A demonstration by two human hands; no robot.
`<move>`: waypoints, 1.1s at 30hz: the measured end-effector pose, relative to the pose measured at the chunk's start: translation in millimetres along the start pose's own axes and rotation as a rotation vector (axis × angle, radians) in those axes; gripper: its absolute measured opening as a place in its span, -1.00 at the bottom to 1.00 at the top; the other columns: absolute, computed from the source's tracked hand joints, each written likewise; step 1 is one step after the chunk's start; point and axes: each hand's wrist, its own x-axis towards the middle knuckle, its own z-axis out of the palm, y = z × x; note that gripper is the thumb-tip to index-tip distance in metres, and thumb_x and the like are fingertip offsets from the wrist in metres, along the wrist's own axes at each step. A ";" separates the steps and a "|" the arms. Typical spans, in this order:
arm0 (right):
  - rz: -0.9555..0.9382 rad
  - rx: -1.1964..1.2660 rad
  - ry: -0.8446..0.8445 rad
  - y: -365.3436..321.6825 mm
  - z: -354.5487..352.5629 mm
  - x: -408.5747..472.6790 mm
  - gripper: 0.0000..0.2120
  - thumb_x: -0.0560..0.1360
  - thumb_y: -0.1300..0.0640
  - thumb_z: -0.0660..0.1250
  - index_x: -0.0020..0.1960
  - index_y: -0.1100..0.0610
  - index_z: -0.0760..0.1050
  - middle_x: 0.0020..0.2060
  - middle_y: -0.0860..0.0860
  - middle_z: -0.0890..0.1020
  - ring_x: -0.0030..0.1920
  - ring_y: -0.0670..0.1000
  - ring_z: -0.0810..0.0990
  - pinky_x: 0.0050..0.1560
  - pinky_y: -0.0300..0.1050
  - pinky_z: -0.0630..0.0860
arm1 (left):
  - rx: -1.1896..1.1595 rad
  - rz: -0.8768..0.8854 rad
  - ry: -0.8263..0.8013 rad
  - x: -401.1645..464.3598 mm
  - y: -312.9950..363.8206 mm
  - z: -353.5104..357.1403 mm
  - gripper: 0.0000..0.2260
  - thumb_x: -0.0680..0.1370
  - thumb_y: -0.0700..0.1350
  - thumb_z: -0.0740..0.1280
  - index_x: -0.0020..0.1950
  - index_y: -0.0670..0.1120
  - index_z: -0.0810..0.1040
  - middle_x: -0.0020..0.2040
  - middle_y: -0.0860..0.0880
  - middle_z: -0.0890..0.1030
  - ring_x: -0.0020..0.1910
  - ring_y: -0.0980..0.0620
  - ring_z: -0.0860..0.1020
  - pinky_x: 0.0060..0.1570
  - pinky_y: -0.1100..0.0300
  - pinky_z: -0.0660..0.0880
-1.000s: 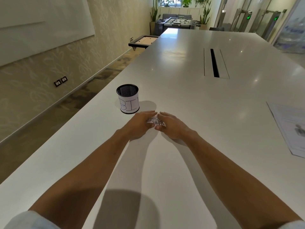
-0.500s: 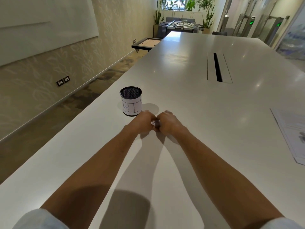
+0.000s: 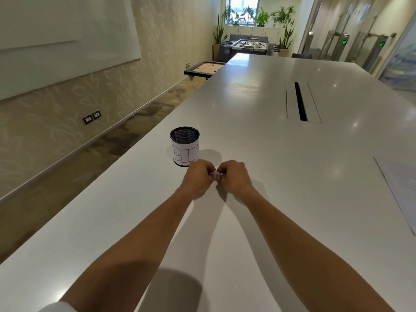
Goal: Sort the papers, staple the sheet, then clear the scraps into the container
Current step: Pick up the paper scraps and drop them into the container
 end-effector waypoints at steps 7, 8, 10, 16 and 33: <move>0.101 0.554 0.025 2.3 -10.1 0.1 -0.89 0.32 0.13 0.57 -0.18 0.09 0.69 -0.29 0.05 0.72 -0.29 0.00 0.69 -0.18 -0.09 0.64 | -0.491 -0.155 0.034 -5.4 0.1 -16.5 -0.88 0.42 -0.28 0.49 -0.06 -0.25 0.68 -0.24 -0.15 0.67 -0.32 0.08 0.64 -0.24 0.24 0.59; 0.093 0.596 0.039 -0.5 -12.5 2.7 -0.90 0.32 0.15 0.57 -0.18 0.09 0.69 -0.29 0.04 0.71 -0.29 -0.03 0.67 -0.18 -0.11 0.61 | -0.526 -0.155 0.044 -4.1 3.2 -21.1 -0.86 0.41 -0.28 0.49 -0.05 -0.25 0.67 -0.24 -0.11 0.67 -0.34 0.15 0.64 -0.27 0.32 0.56; 0.051 0.679 0.047 -8.3 -18.2 9.7 -0.90 0.32 0.23 0.55 -0.19 0.10 0.69 -0.28 0.08 0.71 -0.28 -0.01 0.64 -0.10 -0.05 0.61 | -0.624 -0.144 0.064 -0.1 9.4 -31.7 -0.83 0.41 -0.32 0.48 -0.01 -0.30 0.64 -0.24 -0.10 0.66 -0.35 0.20 0.63 -0.28 0.38 0.54; -0.063 0.722 0.073 -45.6 -39.7 38.7 -0.88 0.32 0.23 0.54 -0.14 0.17 0.68 -0.22 0.16 0.72 -0.21 0.09 0.68 0.08 0.14 0.61 | -0.619 -0.071 0.167 23.0 24.0 -74.7 -0.88 0.39 -0.27 0.51 -0.10 -0.22 0.66 -0.28 -0.07 0.65 -0.32 0.14 0.62 -0.22 0.31 0.55; -0.218 -0.050 -0.097 -115.6 -26.7 93.5 -0.65 0.42 0.42 0.19 0.04 0.17 0.66 -0.15 0.13 0.61 -0.15 0.09 0.51 -0.43 -0.25 0.30 | 0.113 -0.030 0.104 64.9 -5.0 -126.1 -0.63 0.48 -0.38 0.21 0.14 -0.09 0.67 0.00 -0.15 0.70 0.00 -0.14 0.64 0.08 -0.07 0.58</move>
